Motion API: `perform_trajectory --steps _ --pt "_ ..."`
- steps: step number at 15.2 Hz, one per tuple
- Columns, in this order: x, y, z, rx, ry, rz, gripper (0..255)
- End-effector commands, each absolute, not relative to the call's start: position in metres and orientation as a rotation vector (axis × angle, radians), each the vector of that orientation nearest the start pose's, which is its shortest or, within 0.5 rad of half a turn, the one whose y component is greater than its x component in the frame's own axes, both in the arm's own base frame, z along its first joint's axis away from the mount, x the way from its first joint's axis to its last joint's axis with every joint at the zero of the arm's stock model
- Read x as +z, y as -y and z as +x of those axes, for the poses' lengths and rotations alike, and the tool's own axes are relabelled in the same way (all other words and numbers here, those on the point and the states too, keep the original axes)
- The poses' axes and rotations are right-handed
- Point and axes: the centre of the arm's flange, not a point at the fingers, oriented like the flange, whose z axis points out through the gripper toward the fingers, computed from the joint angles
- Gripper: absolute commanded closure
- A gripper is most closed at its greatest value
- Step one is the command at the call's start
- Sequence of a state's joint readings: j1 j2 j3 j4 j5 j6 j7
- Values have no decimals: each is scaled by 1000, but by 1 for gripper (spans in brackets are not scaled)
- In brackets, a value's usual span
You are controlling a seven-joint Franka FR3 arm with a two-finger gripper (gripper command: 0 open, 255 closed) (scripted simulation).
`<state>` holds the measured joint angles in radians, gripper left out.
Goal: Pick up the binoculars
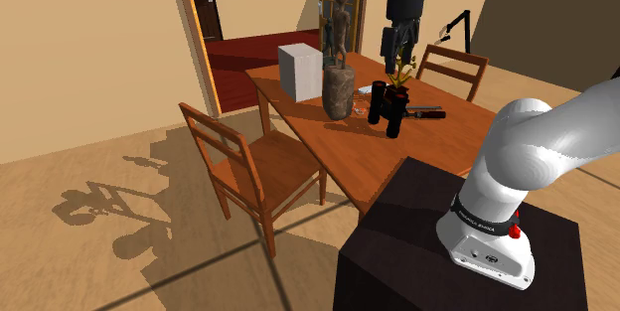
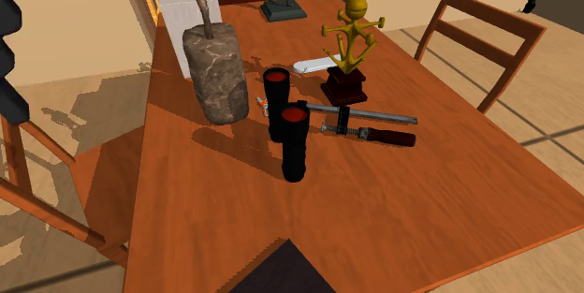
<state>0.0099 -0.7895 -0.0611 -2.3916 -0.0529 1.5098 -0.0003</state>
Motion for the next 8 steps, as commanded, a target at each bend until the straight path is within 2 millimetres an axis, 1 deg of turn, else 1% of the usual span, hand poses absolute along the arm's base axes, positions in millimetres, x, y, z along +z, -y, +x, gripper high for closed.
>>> perform_trajectory --steps 1,8 --pt "569 26 297 147 -50 -3146 0" --pt "521 102 312 114 -14 -3149 0"
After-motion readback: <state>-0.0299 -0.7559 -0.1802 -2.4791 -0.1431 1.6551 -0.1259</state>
